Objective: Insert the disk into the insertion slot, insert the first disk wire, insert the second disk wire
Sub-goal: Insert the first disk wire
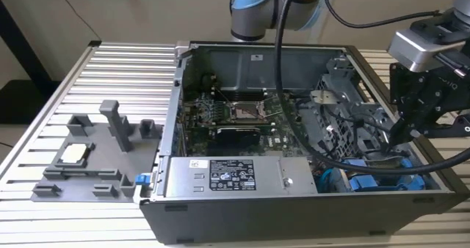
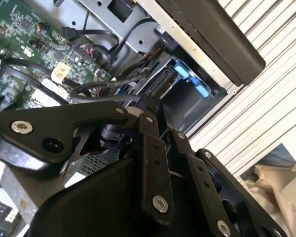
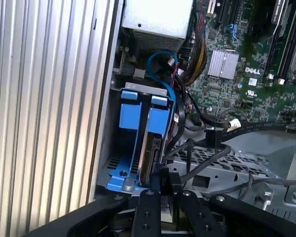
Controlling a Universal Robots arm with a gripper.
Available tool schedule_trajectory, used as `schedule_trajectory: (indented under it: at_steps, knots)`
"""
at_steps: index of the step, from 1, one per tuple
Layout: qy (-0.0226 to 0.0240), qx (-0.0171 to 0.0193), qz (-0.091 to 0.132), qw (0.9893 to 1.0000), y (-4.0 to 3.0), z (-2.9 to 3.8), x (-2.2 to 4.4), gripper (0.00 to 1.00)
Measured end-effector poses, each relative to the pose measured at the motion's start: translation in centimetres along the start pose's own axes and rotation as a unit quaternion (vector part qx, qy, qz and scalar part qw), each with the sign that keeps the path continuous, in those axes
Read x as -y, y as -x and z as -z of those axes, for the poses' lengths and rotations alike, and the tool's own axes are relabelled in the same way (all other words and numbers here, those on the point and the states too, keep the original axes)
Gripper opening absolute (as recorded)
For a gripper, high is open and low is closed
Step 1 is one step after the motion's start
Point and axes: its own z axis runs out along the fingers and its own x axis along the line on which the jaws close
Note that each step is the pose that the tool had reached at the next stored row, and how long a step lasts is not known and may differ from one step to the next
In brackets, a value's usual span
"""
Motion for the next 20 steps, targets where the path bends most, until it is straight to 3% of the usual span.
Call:
schedule_trajectory:
  at_steps: [10,16,20]
  knots:
    - [0.0037,0.0062,-0.001,1.0000,-0.35,-0.85,1.77,0.19]
    - [0.0080,0.0106,-0.007,0.9999,-0.40,-1.30,1.99,0.19]
    - [0.0063,0.0215,-0.021,0.9995,-0.41,-1.37,1.99,0.19]
